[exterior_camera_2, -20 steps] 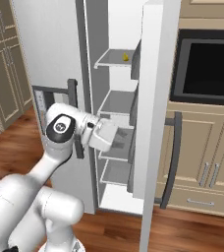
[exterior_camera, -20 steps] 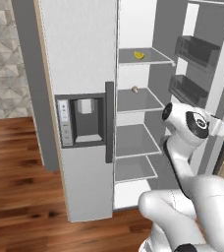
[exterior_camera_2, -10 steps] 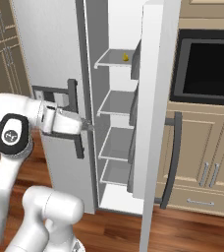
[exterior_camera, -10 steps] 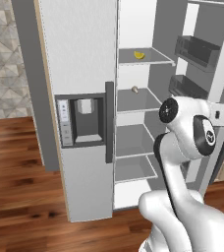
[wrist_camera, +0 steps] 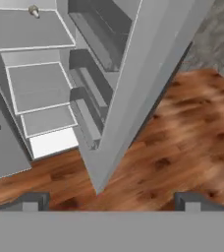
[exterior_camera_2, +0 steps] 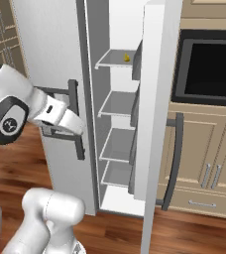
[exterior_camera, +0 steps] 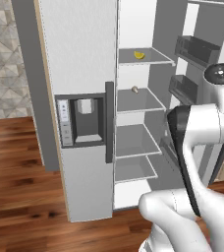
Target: Take the lemon wedge from the fridge and place it on the plate with fish on the dining counter.
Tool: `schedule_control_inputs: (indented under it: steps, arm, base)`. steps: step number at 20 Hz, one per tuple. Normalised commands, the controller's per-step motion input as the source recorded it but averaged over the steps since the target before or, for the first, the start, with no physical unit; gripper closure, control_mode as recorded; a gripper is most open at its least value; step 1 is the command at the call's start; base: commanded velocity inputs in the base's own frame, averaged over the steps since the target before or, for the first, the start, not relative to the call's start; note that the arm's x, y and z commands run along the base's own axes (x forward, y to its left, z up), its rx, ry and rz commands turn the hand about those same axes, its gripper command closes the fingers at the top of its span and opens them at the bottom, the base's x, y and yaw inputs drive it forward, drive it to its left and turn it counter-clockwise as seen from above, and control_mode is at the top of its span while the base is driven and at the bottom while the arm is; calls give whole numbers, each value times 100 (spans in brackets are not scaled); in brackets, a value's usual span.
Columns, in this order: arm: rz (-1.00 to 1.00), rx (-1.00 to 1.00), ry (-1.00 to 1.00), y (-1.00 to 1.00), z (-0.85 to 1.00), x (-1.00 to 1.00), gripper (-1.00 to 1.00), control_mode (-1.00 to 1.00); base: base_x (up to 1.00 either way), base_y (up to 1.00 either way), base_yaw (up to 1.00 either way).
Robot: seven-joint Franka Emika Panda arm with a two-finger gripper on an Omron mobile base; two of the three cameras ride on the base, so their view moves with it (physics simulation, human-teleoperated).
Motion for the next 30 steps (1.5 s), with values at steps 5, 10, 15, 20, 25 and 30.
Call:
schedule_control_inputs:
  steps: [5, 10, 15, 20, 25, 30]
  arm:
    - [32, 74, -18, 5, -52, -13, -100, -100]
    - [14, 22, -37, 28, 6, 18, -100, -100]
    - [-2, -5, -2, 19, 0, 23, -100, -100]
    - [-4, -26, 18, 60, -9, 32, -100, -100]
    - [0, -6, 4, 11, 0, 0, -100, -100]
    - [0, -6, 0, -2, -9, 2, -100, -100]
  base:
    - [0, 0, 0]
    - [0, 0, 0]
    - [0, 0, 0]
    - [0, 0, 0]
    - [0, 0, 0]
    - [0, 0, 0]
